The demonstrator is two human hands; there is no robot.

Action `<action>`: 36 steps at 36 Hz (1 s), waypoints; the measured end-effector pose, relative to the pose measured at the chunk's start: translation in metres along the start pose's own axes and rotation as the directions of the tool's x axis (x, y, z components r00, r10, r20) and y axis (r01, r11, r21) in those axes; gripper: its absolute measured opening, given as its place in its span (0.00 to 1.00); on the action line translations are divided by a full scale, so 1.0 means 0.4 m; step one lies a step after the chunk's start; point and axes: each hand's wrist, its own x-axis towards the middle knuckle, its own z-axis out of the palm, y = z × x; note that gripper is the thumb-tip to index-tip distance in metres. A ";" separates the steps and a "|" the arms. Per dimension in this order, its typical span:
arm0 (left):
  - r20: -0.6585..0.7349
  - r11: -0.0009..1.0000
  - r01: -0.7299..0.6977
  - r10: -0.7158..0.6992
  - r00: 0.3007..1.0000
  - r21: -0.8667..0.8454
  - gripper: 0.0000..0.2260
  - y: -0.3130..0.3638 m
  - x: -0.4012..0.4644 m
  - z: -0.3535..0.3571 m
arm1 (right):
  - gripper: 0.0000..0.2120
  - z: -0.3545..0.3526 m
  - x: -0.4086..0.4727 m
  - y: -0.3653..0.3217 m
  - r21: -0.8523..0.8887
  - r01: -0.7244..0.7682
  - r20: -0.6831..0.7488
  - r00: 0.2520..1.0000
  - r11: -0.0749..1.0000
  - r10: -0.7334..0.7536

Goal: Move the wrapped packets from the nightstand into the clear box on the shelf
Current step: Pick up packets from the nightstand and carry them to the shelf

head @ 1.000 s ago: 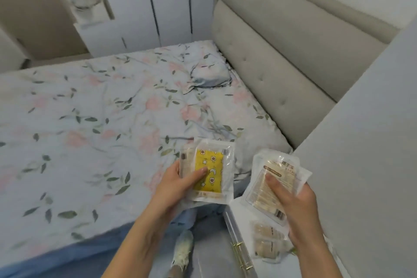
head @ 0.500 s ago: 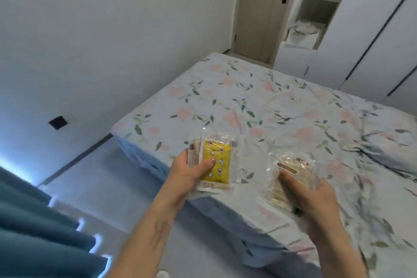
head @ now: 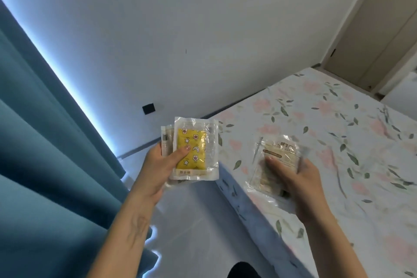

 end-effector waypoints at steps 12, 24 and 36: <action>-0.099 0.999 0.001 -0.005 0.995 -0.042 0.07 0.109 0.493 -0.121 | 0.06 0.318 0.490 -0.043 -0.041 0.004 0.076 0.997 0.999 -0.001; -0.017 0.997 0.056 -0.057 0.998 -0.052 0.09 0.331 0.986 -0.119 | 0.05 0.565 0.966 -0.177 -0.033 -0.028 0.055 0.998 0.999 0.030; 0.183 0.993 0.111 -0.117 0.976 0.044 0.08 0.470 1.466 -0.172 | 0.05 0.827 1.295 -0.201 0.076 -0.044 -0.139 0.989 0.996 0.055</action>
